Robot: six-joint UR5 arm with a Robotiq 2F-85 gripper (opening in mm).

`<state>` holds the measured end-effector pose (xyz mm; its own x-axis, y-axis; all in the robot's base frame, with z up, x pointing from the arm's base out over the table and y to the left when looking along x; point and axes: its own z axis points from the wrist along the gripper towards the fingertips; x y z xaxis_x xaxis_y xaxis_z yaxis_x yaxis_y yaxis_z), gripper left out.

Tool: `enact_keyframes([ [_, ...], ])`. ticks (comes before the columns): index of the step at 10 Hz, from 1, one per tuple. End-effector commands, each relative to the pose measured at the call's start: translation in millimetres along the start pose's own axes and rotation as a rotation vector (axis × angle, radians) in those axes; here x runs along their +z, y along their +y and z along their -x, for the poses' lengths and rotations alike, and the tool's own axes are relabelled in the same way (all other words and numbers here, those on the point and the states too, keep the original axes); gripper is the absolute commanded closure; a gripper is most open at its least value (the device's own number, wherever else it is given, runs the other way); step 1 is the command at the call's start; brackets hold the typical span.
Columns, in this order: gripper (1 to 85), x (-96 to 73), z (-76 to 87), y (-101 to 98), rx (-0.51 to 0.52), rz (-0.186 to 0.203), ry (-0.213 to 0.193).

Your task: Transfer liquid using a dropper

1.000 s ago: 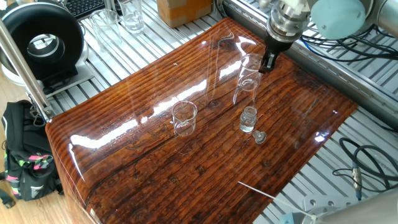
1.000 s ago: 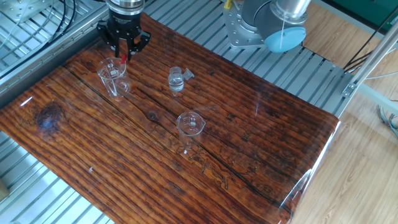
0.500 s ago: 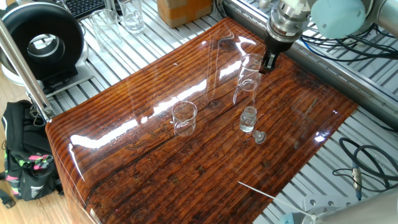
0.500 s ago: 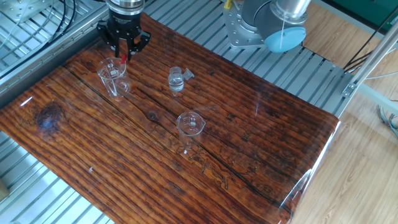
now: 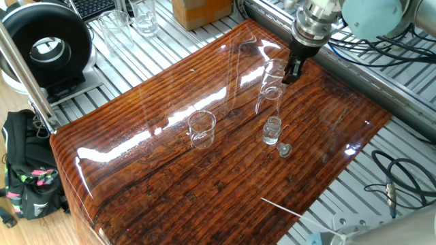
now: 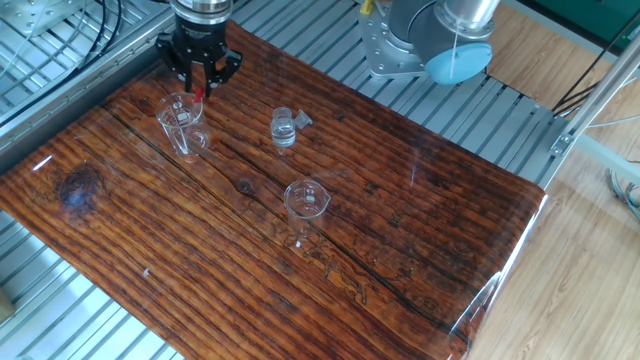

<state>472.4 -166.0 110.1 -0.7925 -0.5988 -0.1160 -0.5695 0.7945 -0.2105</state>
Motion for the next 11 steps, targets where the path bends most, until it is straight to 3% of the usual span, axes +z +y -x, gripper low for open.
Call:
enact_keyframes([
  [1,46.0,-1.3,3.1,-9.4,-0.014,-0.033,-0.014],
  [3,45.7,-1.2,5.5,-3.4,-0.008,-0.010,-0.023],
  [5,45.7,-0.4,-3.8,-3.2,-0.008,-0.023,-0.024],
  [8,45.7,13.4,3.4,-8.1,-0.012,-0.042,-0.045],
  [11,46.0,11.8,3.0,-4.8,-0.011,-0.026,-0.048],
])
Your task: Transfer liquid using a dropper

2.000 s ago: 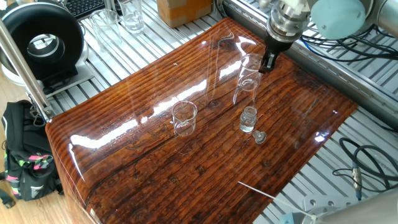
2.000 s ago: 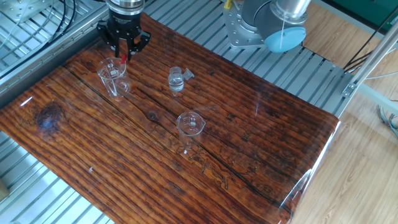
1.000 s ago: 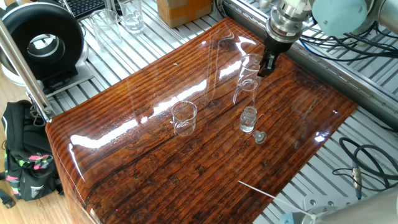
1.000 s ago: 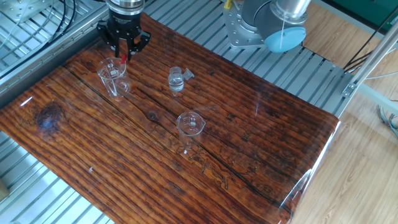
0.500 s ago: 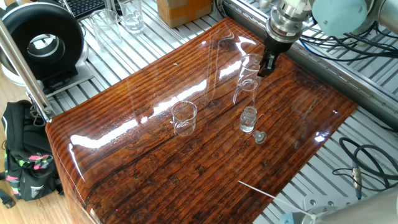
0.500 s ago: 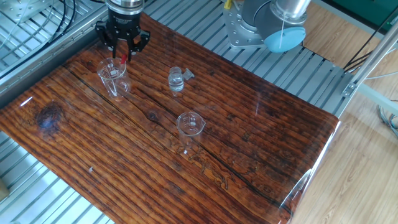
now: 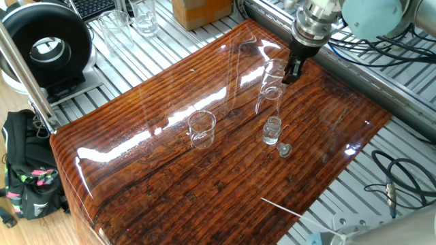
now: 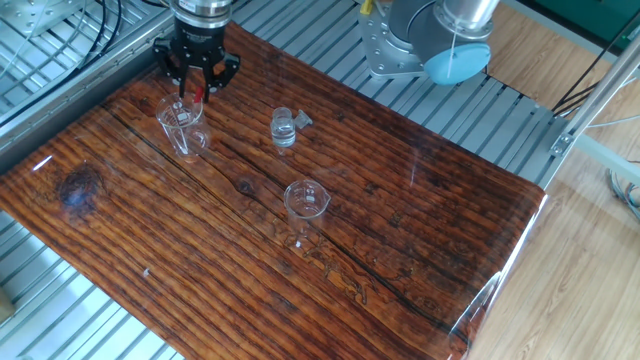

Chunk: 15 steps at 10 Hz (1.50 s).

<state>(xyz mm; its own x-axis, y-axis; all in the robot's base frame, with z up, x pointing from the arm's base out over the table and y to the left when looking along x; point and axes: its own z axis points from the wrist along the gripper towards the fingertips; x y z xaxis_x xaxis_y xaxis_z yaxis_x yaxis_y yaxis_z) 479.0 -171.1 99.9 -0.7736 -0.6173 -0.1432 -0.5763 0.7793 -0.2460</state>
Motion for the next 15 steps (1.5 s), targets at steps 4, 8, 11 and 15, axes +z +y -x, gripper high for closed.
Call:
enact_keyframes([
  [4,46.0,-6.6,-0.8,3.6,0.008,0.020,-0.009],
  [8,47.0,-4.4,-0.3,3.2,0.005,0.017,-0.010],
  [11,48.0,-4.7,-1.5,4.2,0.007,0.021,-0.007],
  [15,50.3,-3.4,-3.2,3.4,0.007,0.016,-0.005],
])
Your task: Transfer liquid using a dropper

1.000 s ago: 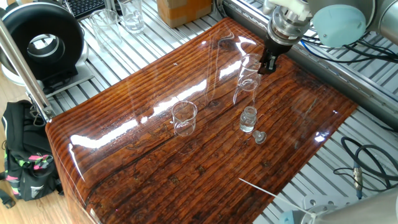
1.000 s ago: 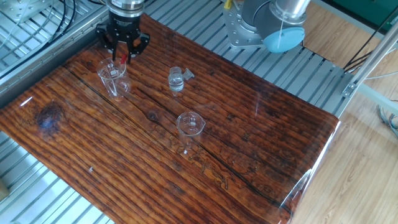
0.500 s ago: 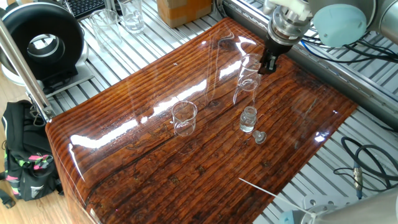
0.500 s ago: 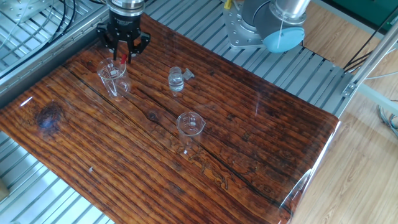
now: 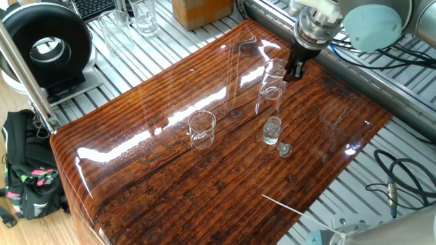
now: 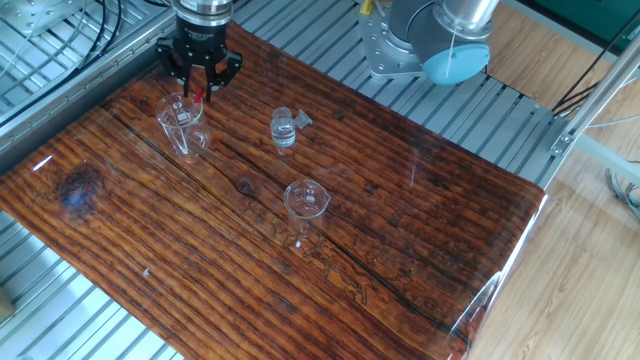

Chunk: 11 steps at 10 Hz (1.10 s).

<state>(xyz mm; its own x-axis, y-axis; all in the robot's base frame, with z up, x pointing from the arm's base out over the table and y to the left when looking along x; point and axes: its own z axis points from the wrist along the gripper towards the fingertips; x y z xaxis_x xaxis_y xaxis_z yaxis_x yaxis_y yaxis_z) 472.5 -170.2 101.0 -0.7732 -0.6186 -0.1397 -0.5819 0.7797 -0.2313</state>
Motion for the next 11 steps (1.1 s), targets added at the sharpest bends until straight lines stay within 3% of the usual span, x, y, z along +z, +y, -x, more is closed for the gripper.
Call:
enact_keyframes([
  [1,51.3,-0.6,0.4,-0.4,0.010,0.001,-0.007],
  [11,53.3,-0.7,2.1,5.8,0.020,0.025,-0.015],
])
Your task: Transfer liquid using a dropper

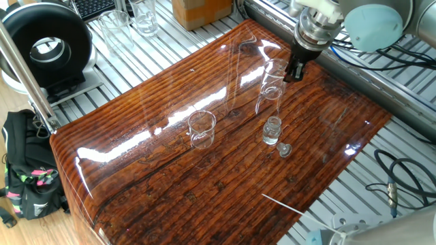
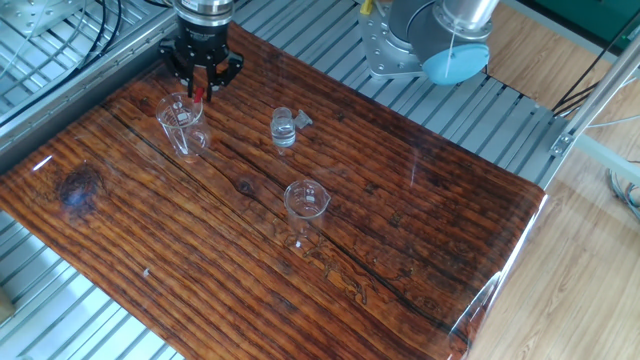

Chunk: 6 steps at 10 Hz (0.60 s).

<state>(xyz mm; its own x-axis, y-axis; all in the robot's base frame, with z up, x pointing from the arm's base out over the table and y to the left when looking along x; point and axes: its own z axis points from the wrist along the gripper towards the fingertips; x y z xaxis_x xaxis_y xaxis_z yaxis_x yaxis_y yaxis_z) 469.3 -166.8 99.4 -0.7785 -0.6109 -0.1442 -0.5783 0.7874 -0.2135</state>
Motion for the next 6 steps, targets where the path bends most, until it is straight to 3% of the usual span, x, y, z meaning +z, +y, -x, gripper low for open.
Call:
enact_keyframes([
  [1,53.3,-1.2,2.8,1.8,0.010,0.011,-0.013],
  [6,54.3,-1.8,2.1,1.9,0.009,0.012,-0.012],
])
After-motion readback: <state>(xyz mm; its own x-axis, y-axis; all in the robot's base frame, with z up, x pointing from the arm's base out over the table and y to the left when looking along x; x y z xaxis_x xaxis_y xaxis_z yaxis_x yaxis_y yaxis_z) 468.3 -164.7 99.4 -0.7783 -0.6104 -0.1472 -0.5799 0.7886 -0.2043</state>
